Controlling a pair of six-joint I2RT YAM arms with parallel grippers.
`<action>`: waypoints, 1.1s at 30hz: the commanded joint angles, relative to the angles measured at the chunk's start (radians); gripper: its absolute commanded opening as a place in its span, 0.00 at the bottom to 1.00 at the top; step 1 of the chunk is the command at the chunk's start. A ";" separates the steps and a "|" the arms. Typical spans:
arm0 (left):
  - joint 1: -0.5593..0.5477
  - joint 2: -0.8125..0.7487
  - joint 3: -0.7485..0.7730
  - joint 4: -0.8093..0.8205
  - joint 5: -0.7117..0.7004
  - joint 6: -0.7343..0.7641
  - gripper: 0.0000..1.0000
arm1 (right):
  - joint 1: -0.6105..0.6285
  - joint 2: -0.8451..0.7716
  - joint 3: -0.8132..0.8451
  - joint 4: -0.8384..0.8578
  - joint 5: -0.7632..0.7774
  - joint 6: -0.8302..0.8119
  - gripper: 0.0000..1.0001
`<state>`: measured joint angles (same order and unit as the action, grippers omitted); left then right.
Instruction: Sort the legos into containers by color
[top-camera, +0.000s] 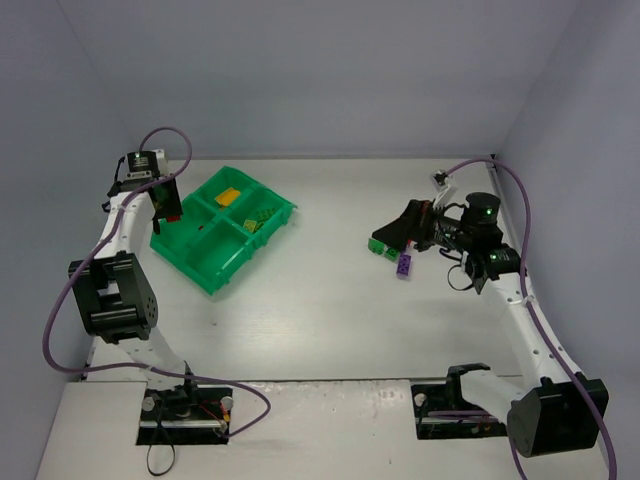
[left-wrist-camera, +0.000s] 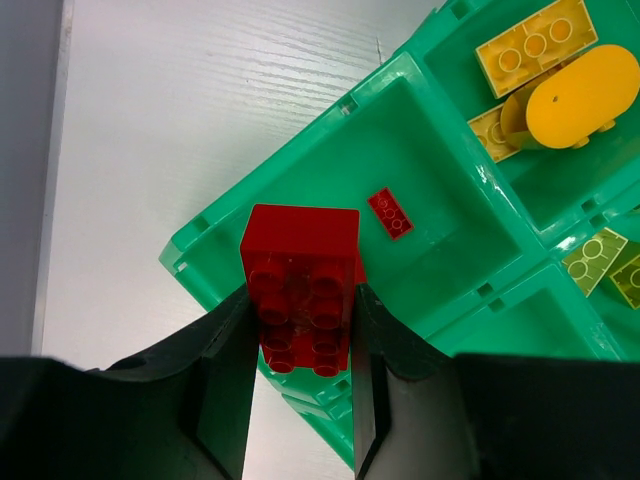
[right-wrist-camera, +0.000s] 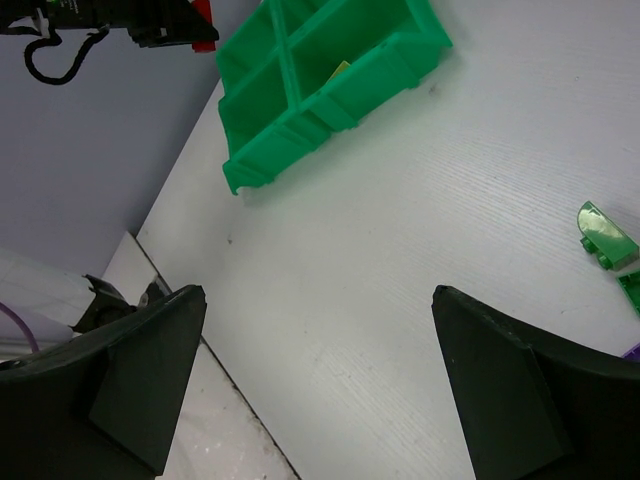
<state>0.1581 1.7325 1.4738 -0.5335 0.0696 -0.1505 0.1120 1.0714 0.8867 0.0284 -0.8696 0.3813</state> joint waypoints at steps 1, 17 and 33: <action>0.000 -0.027 0.025 0.026 -0.002 -0.001 0.08 | -0.002 -0.024 -0.006 0.039 0.001 -0.005 0.93; -0.012 -0.027 0.023 0.023 0.013 -0.004 0.13 | 0.000 -0.022 -0.012 0.039 0.003 -0.004 0.93; -0.026 -0.017 -0.017 0.041 0.033 -0.031 0.22 | 0.000 -0.022 -0.019 0.038 0.009 -0.004 0.93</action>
<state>0.1383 1.7374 1.4532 -0.5251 0.0906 -0.1642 0.1120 1.0695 0.8639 0.0181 -0.8612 0.3813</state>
